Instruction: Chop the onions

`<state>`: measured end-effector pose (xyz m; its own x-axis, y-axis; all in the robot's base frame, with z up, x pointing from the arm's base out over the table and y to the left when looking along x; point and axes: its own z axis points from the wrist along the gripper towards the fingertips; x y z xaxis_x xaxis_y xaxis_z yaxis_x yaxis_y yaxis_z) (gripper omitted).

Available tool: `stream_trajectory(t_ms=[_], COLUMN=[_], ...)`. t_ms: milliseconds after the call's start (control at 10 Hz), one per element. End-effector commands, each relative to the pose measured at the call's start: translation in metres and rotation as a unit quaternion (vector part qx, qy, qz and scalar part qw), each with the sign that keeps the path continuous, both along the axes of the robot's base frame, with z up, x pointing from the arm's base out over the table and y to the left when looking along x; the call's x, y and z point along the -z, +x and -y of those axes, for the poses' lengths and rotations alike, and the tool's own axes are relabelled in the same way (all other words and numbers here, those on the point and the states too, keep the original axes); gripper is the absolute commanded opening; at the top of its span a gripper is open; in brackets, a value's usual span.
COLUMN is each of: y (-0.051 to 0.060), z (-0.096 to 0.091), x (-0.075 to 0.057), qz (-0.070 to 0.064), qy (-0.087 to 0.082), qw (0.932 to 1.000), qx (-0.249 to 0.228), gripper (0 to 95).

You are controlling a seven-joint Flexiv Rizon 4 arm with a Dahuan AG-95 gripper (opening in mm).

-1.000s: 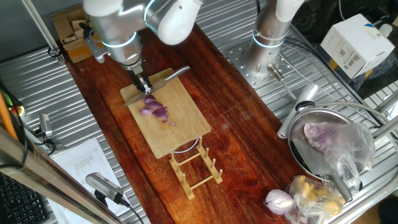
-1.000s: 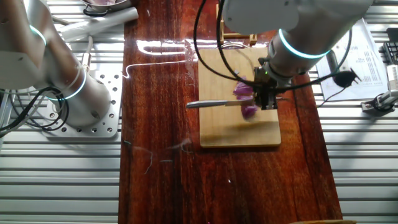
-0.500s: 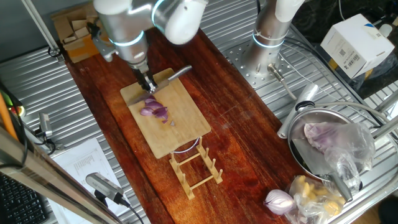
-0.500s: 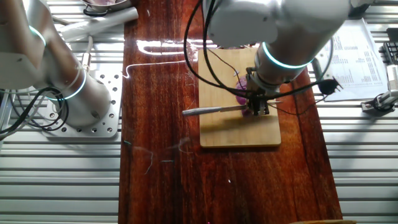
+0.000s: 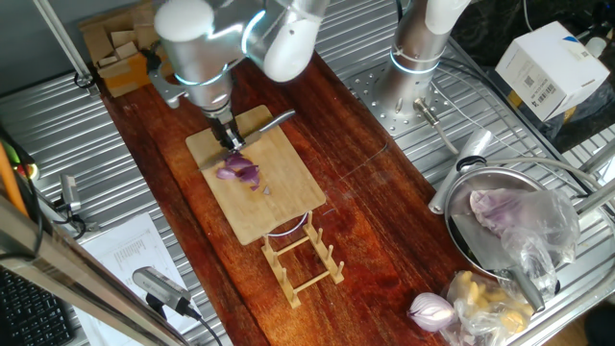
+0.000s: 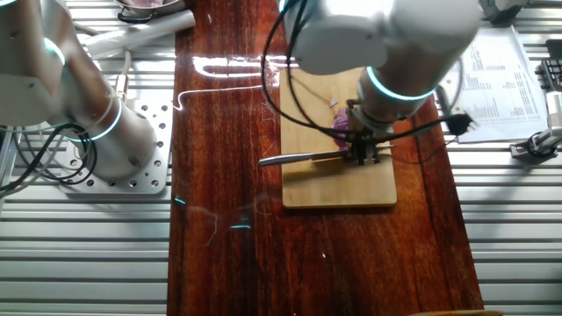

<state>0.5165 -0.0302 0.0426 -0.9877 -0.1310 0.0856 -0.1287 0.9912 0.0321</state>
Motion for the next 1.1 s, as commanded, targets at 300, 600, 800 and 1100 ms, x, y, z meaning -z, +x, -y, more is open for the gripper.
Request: stream_trajectory(t_ms=[300, 600, 800, 1100], y=[-0.001, -0.004, -0.005, -0.010], z=[-0.004, -0.012, -0.024, -0.035], x=[-0.034, -0.050, -0.050, -0.038], qz=[-0.004, -0.005, -0.001, 0.004], qy=[0.002, 0.013, 0.015, 0.008], qw=[1.0000, 0.9998, 0.9997, 0.9998], qx=[0.006, 0.012, 0.018, 0.019], gripper=[0.0, 0.0, 0.0, 0.0])
